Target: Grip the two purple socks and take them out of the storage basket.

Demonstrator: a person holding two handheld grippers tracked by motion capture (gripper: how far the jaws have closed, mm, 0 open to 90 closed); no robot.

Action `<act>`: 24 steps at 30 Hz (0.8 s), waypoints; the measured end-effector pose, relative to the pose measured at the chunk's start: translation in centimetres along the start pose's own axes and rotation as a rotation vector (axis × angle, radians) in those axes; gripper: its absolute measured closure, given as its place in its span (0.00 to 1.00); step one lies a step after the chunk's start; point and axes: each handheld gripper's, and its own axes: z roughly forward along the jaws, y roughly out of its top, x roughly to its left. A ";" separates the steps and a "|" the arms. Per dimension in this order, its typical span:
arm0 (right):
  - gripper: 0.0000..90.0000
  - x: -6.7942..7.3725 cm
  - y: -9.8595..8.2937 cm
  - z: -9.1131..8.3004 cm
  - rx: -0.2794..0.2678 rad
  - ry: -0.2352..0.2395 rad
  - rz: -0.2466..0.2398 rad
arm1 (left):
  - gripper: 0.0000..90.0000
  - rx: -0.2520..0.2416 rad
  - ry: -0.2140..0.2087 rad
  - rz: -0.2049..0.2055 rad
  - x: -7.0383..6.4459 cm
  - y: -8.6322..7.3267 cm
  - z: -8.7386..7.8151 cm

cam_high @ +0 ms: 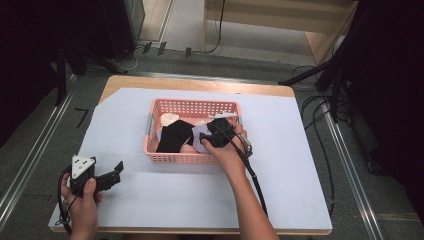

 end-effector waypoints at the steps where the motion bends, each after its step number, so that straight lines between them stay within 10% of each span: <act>1: 0.47 0.1 0.0 0.4 0.021 -0.015 -0.018 | 0.09 -0.001 0.000 0.000 0.0 0.0 0.0; 5: 0.50 0.6 0.0 1.5 0.151 -0.038 -0.062 | 0.09 -0.002 -0.002 -0.002 0.0 0.0 0.0; 9: 0.80 0.8 0.1 1.7 0.196 -0.035 -0.078 | 0.09 -0.002 -0.005 -0.003 0.0 0.0 0.0; 17: 0.91 -0.7 0.1 -1.1 -0.047 0.106 0.008 | 0.09 -0.001 -0.006 -0.001 0.0 0.0 0.0; 24: 0.91 -2.2 0.0 -3.8 -0.236 0.098 0.039 | 0.09 0.001 -0.003 -0.002 0.0 0.0 0.0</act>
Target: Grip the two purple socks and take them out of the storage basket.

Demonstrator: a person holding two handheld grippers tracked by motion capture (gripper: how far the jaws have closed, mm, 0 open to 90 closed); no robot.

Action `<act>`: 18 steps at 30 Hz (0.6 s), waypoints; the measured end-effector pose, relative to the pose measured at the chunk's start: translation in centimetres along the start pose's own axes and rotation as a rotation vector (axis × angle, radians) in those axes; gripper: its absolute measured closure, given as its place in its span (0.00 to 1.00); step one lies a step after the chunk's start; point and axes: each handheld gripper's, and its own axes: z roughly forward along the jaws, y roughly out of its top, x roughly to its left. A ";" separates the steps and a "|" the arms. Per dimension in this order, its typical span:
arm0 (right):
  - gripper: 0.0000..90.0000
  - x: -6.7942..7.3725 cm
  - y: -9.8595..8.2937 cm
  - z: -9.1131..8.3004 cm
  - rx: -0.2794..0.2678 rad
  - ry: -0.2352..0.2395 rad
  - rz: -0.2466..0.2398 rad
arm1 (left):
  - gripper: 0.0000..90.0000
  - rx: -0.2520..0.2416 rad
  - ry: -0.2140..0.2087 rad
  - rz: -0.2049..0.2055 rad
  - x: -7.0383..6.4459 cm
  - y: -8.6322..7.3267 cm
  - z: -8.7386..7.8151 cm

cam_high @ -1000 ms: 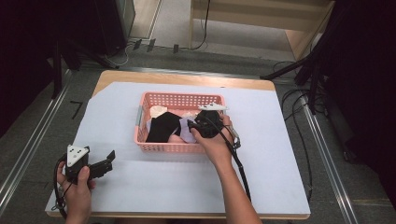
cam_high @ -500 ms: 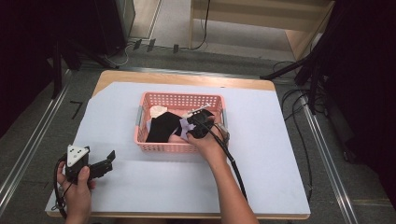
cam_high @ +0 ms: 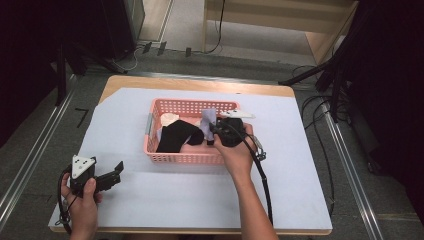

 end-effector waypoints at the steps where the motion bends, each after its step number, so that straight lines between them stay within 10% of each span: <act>1: 0.91 -0.7 0.2 -1.1 -0.050 -0.023 0.011 | 0.09 -0.001 0.001 0.000 0.0 0.0 0.0; 12: 0.91 -4.9 -0.5 -5.2 -0.200 -0.150 0.056 | 0.09 -0.005 0.005 0.009 -0.1 0.0 0.0; 18: 0.91 -7.3 -1.6 -6.5 -0.194 -0.205 0.091 | 0.09 -0.005 0.005 0.010 -0.1 0.0 0.0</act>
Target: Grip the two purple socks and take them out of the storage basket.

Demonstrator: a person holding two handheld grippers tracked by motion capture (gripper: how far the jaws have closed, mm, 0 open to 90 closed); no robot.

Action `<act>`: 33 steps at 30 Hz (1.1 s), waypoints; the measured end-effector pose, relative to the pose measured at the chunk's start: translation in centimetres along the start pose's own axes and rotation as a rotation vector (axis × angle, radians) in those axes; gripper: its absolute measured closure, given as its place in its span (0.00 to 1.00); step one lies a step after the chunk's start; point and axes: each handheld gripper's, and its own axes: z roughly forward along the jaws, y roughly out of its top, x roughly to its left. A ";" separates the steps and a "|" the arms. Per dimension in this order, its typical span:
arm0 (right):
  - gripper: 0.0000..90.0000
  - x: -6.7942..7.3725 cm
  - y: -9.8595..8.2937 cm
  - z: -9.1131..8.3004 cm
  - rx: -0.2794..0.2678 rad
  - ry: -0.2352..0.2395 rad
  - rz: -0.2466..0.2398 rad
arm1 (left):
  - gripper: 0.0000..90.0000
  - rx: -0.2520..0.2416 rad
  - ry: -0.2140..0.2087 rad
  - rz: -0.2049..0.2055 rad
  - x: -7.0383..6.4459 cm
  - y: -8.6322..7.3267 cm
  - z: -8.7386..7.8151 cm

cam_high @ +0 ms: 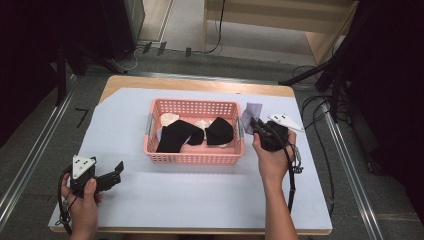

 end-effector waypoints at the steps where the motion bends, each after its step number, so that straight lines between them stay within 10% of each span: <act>1: 0.91 -0.4 -0.2 0.0 0.005 -0.011 -0.004 | 0.09 -0.001 0.000 0.000 0.0 0.0 0.0; 12: 0.90 -4.0 -3.2 -0.1 0.119 -0.161 0.007 | 0.09 0.001 -0.002 0.001 0.0 0.0 0.0; 16: 0.76 -4.4 -3.3 -0.3 0.120 -0.225 0.051 | 0.09 0.002 -0.001 0.001 0.0 0.0 0.0; 21: 0.70 -2.6 -2.0 -0.6 0.070 -0.186 0.046 | 0.09 0.005 0.000 0.004 0.0 0.0 0.0; 33: 0.68 7.6 0.0 3.2 0.119 0.024 -0.108 | 0.09 0.003 -0.002 0.009 0.0 0.0 0.0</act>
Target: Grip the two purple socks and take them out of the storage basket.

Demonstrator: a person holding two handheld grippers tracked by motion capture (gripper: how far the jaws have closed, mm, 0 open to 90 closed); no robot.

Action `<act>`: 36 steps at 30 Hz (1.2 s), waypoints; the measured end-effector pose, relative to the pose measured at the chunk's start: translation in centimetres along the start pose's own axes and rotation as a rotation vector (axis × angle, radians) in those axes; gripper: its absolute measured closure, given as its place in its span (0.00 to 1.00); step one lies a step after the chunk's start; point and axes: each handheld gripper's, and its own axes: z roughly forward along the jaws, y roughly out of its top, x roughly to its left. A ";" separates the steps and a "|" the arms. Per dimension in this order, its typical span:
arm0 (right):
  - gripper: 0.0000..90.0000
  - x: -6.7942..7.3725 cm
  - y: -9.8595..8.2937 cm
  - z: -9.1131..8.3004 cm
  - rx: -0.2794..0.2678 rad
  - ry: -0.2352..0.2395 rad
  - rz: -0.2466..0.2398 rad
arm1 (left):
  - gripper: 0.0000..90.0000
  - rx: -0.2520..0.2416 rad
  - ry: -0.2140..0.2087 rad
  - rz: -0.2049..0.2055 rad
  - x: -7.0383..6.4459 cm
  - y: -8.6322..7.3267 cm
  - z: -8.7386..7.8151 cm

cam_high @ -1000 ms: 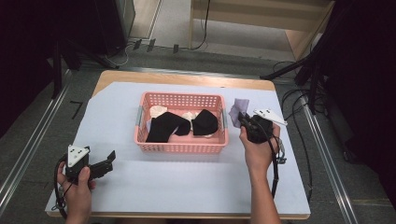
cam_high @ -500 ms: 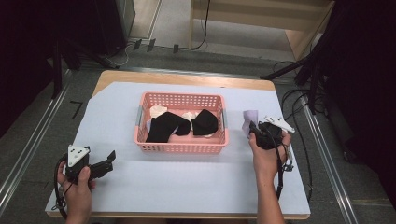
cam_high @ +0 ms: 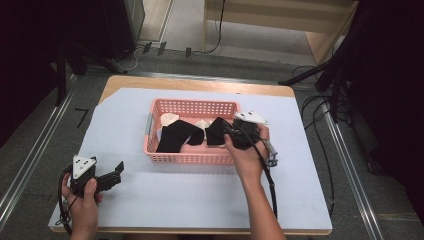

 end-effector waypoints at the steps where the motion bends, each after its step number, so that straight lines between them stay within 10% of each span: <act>1: 0.68 0.5 0.1 0.4 0.007 0.007 -0.006 | 0.09 -0.001 0.002 0.001 0.0 0.0 0.0; 15: 0.61 4.7 1.0 6.9 0.274 0.106 -0.017 | 0.09 0.004 0.002 0.001 0.0 0.0 0.1; 36: 0.56 6.0 2.6 10.6 0.564 0.118 -0.017 | 0.09 0.009 -0.002 -0.005 0.1 0.0 0.1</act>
